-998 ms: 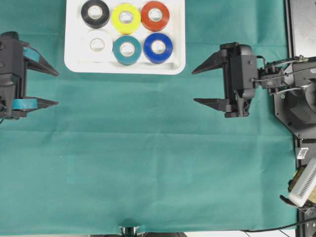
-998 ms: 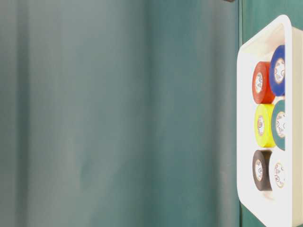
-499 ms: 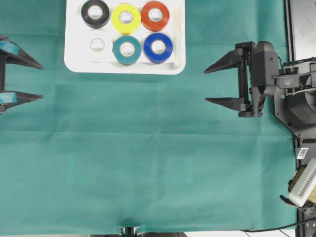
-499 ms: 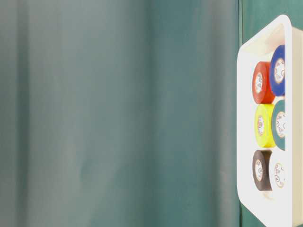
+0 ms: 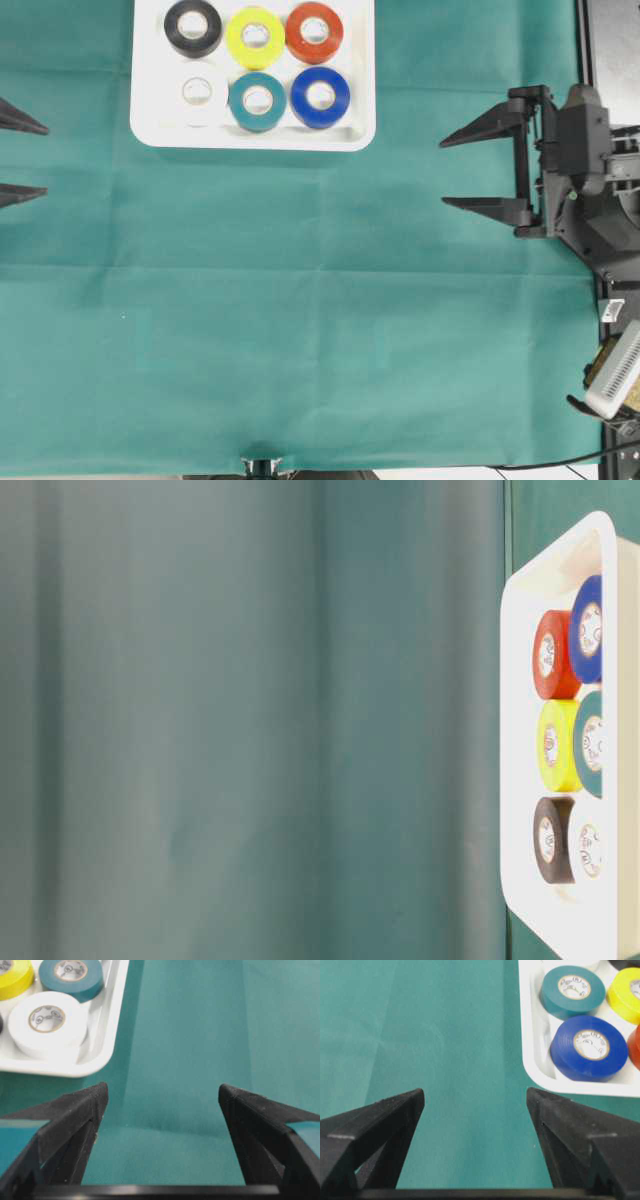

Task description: Put the tape alternately from left to right into the white case.

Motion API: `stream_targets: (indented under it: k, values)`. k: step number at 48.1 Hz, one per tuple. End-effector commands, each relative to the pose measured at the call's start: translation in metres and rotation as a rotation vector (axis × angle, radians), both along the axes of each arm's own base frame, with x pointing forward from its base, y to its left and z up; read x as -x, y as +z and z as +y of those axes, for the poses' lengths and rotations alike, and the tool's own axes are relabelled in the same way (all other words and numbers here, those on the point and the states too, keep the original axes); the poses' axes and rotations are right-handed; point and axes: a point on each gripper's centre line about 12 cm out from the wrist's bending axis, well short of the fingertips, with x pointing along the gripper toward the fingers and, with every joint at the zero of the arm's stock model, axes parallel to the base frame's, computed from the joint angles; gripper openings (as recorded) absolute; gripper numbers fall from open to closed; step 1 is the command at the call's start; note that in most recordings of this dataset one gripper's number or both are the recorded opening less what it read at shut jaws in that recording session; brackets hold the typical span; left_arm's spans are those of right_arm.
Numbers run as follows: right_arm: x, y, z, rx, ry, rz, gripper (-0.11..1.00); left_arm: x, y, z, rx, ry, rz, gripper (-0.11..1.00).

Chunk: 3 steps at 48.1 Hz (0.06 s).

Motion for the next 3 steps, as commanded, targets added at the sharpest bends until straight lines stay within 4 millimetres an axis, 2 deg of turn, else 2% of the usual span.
stream_targets:
  k: [1, 3]
  values:
    - [0.0033, 0.0047, 0.0005, -0.011, -0.003, -0.035, 0.86, 0.0027, 0.005, 0.0006, -0.003, 0.004, -0.032, 0.99]
    - [0.0062, 0.0044, 0.0004, -0.017, -0.007, -0.041, 0.86, 0.0051, 0.004, 0.0007, -0.001, 0.006, -0.035, 0.99]
